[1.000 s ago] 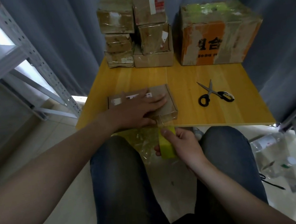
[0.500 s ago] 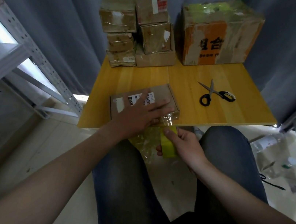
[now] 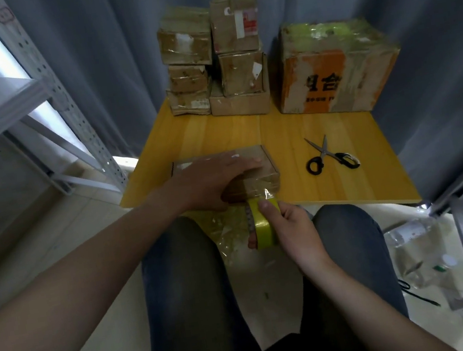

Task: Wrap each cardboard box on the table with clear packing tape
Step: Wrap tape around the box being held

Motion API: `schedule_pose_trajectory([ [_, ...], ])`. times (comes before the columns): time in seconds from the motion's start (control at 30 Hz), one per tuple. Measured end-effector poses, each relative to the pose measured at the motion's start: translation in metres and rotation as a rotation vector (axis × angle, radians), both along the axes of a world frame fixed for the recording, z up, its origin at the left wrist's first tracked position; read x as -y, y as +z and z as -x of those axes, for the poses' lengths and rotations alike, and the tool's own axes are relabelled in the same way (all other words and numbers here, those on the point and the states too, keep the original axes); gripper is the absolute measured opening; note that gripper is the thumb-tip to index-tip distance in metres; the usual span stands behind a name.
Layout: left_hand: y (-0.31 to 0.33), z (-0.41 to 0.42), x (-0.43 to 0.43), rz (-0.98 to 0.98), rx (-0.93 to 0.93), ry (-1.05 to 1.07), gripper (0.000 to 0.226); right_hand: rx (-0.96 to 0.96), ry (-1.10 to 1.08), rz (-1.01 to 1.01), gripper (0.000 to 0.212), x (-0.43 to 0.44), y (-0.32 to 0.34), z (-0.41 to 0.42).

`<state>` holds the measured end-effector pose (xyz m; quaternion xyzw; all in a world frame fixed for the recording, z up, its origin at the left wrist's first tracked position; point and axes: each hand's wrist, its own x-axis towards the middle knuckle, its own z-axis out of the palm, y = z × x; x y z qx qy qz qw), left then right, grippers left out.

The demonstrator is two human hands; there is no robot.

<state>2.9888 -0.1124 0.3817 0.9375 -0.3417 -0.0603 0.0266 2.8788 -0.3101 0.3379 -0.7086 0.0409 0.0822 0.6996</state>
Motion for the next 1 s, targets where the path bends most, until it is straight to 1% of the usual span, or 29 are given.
schedule_pose_trajectory([
  [0.03, 0.009, -0.002, -0.001, 0.107, -0.064, 0.018, 0.097, 0.040, -0.002, 0.016, 0.051, 0.000, 0.006, -0.001],
  [0.07, 0.017, -0.004, -0.003, 0.186, -0.137, 0.037, 0.092, 0.079, 0.005, 0.022, 0.049, 0.000, 0.013, -0.001],
  [0.13, 0.032, -0.009, -0.008, 0.233, -0.234, 0.060, 0.086, 0.138, 0.034, 0.005, 0.035, 0.000, 0.028, -0.001],
  [0.17, 0.039, -0.011, -0.009, 0.220, -0.238, 0.068, 0.084, 0.159, 0.042, -0.017, 0.030, 0.001, 0.034, -0.001],
  [0.2, 0.044, -0.012, -0.010, 0.189, -0.207, 0.085, 0.081, 0.170, 0.053, -0.046, 0.025, 0.002, 0.044, -0.001],
  [0.27, 0.052, -0.013, -0.009, 0.124, -0.075, 0.104, 0.074, 0.187, 0.058, -0.093, 0.020, 0.003, 0.056, -0.002],
  [0.4, 0.058, -0.011, 0.001, 0.117, 0.167, 0.092, 0.051, 0.242, 0.026, -0.040, 0.021, -0.001, 0.076, -0.018],
  [0.47, 0.057, -0.016, 0.002, 0.112, 0.225, 0.126, 0.052, 0.257, 0.025, -0.015, 0.026, -0.004, 0.084, -0.028],
  [0.57, 0.055, -0.024, -0.003, 0.125, 0.152, 0.166, 0.063, 0.251, 0.035, 0.017, 0.030, -0.007, 0.085, -0.034],
  [0.73, 0.048, -0.034, -0.009, 0.140, 0.121, 0.170, 0.076, 0.188, 0.030, 0.053, 0.024, -0.010, 0.061, -0.027],
  [0.87, 0.049, -0.039, -0.013, 0.127, 0.083, 0.159, 0.074, 0.139, 0.027, 0.063, 0.024, -0.010, 0.047, -0.034],
  [1.0, 0.049, -0.046, -0.016, 0.035, 0.097, 0.112, 0.073, 0.148, 0.032, 0.075, 0.023, -0.012, 0.046, -0.045],
])
